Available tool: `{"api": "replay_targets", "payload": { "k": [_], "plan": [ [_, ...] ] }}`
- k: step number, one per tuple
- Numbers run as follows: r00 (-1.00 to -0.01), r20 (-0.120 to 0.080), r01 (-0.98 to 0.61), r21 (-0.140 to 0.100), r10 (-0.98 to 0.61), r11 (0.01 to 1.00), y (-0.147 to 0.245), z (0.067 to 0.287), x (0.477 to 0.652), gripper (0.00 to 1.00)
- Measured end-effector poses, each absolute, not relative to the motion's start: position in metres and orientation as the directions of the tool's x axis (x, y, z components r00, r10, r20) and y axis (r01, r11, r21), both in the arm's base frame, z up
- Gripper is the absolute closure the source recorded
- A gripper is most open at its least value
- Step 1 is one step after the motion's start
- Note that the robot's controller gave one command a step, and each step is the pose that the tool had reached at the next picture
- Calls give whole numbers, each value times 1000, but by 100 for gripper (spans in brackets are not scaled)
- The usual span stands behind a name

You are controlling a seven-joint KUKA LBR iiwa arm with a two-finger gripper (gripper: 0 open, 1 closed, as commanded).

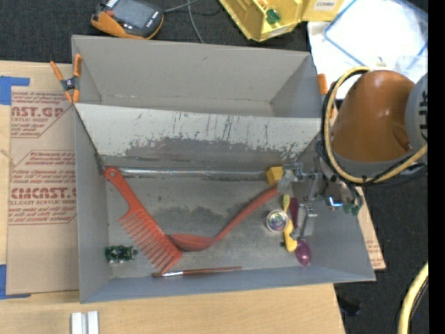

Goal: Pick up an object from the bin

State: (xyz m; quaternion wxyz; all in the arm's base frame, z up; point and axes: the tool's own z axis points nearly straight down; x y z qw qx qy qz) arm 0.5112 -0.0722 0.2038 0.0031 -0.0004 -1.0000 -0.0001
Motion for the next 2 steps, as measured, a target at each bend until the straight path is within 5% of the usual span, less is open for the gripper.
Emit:
{"api": "replay_targets", "payload": {
  "k": [1,2],
  "plan": [
    [-1000,-2,-1,-1,-1,1000,-72,208,513,0],
    [-973,-3,-232,-1,-232,973,-37,110,563,0]
  ]
}}
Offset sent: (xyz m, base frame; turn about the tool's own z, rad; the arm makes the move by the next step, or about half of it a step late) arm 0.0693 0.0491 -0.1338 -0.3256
